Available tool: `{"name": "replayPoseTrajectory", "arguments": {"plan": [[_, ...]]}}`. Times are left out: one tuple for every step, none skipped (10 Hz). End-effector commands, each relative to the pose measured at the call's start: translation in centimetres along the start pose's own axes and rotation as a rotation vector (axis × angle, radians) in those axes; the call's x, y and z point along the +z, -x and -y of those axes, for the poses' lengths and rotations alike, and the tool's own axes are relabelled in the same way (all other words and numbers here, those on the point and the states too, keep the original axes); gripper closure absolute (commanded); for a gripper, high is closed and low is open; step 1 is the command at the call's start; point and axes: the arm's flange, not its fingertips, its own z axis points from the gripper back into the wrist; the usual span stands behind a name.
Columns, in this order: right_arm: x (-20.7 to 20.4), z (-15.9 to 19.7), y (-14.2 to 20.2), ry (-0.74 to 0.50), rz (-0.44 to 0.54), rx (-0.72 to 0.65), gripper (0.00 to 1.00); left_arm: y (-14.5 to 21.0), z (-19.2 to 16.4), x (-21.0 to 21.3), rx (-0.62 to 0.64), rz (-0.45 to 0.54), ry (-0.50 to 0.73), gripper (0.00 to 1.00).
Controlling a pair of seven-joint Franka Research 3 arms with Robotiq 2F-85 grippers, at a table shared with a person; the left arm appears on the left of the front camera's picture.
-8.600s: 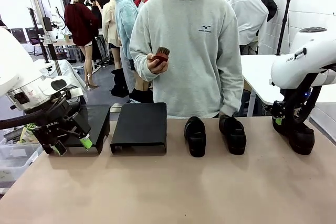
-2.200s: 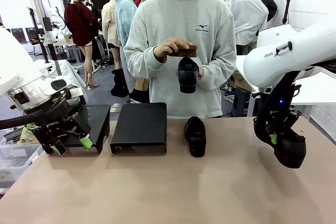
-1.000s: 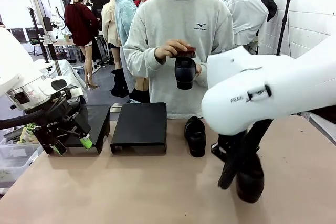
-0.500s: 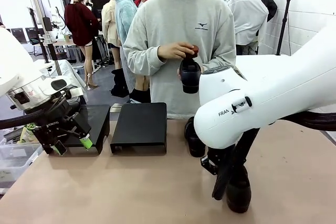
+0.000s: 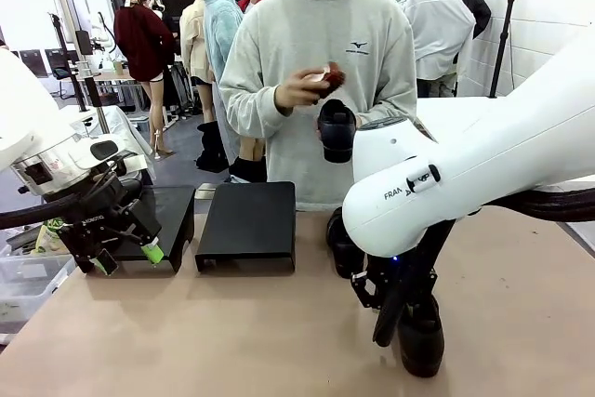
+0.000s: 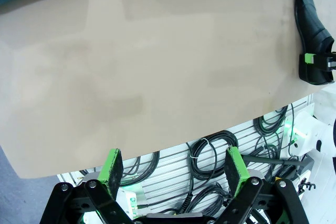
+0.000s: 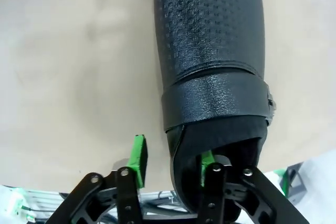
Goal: Organize the shoes by placing them on the stand.
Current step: Pick up one Shoe and place it in the middle of the table.
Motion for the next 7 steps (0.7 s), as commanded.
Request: {"name": "replayPoseTrajectory", "arguments": {"plan": [[1.2, 0.5, 0.6, -0.04, 0.03, 0.002, 0.0, 0.0, -0.1, 0.0, 0.004, 0.0, 0.0, 0.0], [1.9, 1.1, 1.0, -0.063, 0.053, -0.002, 0.0, 0.0, -0.1, 0.0, 0.004, 0.0, 0.0, 0.0], [2.3, 1.4, 1.5, -0.08, 0.068, 0.006, 0.0, 0.0, -0.1, 0.0, 0.004, 0.0, 0.0, 0.0], [2.6, 1.4, 1.9, -0.092, 0.08, 0.011, 0.0, 0.0, -0.1, 0.0, 0.004, 0.0, 0.0, 0.0], [2.8, 1.4, 2.1, -0.093, 0.083, 0.022, 0.0, 0.0, -0.1, 0.0, 0.004, 0.0, 0.0, 0.0], [2.9, 1.3, 2.3, -0.09, 0.082, 0.025, 0.0, 0.0, -0.1, 0.0, 0.004, 0.0, 0.0, 0.0], [3.0, 1.2, 2.4, -0.091, 0.076, 0.026, 0.0, 0.0, -0.1, 0.0, 0.004, 0.0, 0.0, 0.0]]}}
